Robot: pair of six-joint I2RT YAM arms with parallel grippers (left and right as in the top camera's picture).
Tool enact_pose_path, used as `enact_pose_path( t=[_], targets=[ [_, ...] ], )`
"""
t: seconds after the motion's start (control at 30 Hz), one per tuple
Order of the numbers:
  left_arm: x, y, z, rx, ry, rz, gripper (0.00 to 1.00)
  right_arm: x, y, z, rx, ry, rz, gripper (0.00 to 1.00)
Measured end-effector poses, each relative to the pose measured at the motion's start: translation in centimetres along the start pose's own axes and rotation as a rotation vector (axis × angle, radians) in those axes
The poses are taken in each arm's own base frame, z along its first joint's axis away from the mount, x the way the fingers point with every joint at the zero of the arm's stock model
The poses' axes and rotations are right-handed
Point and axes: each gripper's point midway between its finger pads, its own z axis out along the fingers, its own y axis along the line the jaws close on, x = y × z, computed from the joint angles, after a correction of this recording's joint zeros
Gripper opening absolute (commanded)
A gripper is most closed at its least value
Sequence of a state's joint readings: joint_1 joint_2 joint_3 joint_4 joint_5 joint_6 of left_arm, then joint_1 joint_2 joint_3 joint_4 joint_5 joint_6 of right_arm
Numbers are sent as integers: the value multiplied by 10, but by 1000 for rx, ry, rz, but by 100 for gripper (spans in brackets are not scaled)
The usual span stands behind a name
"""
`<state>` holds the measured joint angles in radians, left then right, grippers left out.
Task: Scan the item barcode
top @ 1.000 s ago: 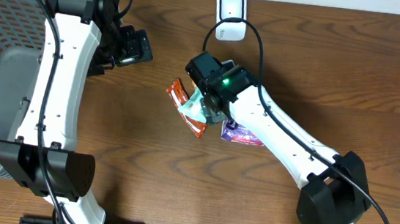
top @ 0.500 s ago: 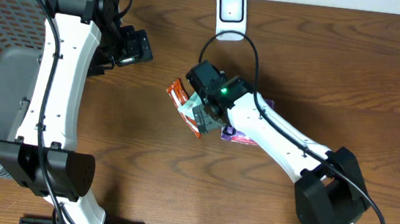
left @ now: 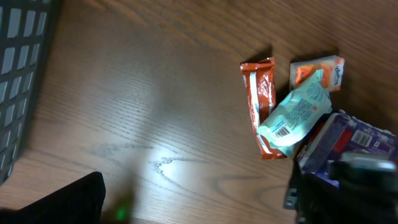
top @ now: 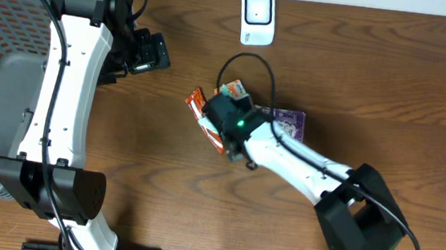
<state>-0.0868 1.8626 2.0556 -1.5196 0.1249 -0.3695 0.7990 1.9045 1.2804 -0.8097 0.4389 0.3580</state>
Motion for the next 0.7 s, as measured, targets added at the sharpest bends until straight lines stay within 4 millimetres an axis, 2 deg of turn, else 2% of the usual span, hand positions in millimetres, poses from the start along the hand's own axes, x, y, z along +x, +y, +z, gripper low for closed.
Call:
enact_pose_path(
  t=[0.07, 0.17, 0.33, 0.37, 0.47, 0.53, 0.7],
  targets=[
    [0, 0, 0, 0, 0, 0, 98, 5, 4, 3, 17, -14, -19, 86],
    [0, 0, 0, 0, 0, 0, 98, 13, 7, 8, 53, -35, -39, 76],
    [0, 0, 0, 0, 0, 0, 98, 20, -5, 20, 143, -71, -25, 72],
    [0, 0, 0, 0, 0, 0, 98, 22, -7, 22, 160, -78, -24, 68],
    [0, 0, 0, 0, -1, 0, 98, 24, -14, 26, 199, -98, -14, 24],
    [0, 0, 0, 0, -1, 0, 98, 23, -18, 26, 224, -108, -13, 1],
    [0, 0, 0, 0, 0, 0, 98, 20, -23, 21, 244, -117, -6, 1]
  ],
)
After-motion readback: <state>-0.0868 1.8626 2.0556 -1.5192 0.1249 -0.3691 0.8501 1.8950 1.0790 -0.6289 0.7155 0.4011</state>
